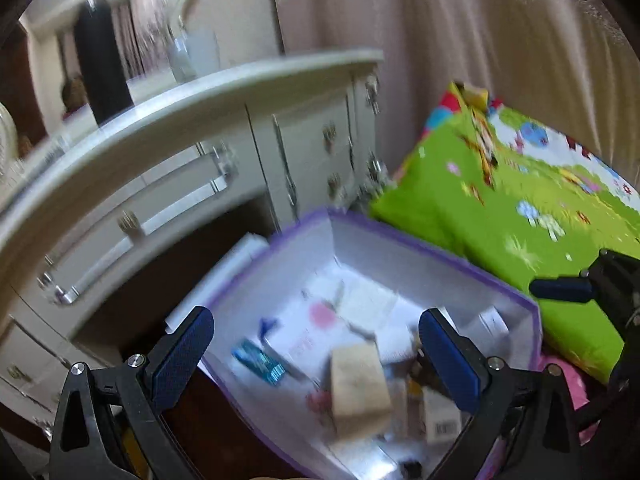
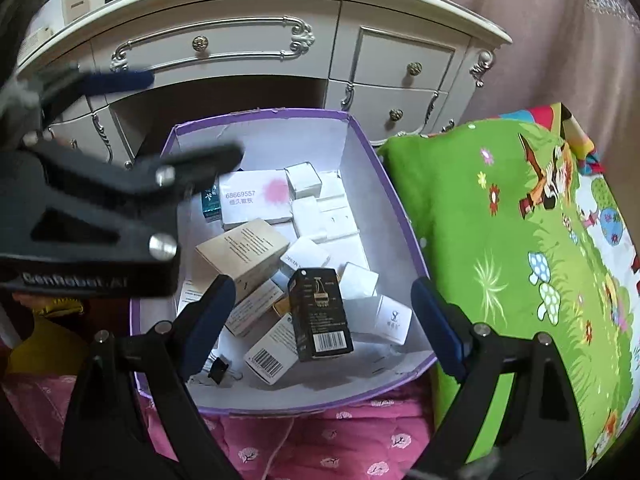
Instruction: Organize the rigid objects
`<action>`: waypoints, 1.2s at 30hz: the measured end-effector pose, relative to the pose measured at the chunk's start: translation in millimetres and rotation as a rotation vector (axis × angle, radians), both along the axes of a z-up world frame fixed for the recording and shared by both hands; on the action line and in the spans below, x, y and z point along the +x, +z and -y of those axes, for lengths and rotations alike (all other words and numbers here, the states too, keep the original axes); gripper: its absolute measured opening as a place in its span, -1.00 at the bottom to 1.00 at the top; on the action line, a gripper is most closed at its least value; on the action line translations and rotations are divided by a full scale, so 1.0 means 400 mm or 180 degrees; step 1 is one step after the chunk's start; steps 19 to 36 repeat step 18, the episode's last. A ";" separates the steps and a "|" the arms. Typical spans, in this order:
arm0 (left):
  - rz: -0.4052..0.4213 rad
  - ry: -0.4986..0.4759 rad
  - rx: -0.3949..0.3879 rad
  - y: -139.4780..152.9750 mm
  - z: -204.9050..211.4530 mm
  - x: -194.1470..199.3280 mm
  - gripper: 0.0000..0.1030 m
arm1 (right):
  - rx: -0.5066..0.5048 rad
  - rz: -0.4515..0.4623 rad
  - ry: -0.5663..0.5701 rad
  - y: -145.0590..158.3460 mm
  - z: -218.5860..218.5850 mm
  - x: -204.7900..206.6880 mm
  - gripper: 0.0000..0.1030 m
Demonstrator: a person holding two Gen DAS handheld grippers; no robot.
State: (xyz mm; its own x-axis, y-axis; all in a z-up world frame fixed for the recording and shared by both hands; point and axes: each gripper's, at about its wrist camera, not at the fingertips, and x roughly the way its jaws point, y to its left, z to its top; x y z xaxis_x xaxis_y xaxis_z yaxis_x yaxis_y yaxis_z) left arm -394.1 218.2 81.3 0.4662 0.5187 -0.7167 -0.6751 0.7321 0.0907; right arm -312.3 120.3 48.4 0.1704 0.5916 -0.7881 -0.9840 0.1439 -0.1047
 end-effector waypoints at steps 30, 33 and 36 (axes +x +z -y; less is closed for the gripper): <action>0.0061 0.0204 -0.0126 -0.047 -0.033 -0.012 1.00 | -0.0035 -0.0010 -0.0011 -0.018 0.011 -0.005 0.77; 0.0061 0.0204 -0.0126 -0.047 -0.033 -0.012 1.00 | -0.0035 -0.0010 -0.0011 -0.018 0.011 -0.005 0.77; 0.0061 0.0204 -0.0126 -0.047 -0.033 -0.012 1.00 | -0.0035 -0.0010 -0.0011 -0.018 0.011 -0.005 0.77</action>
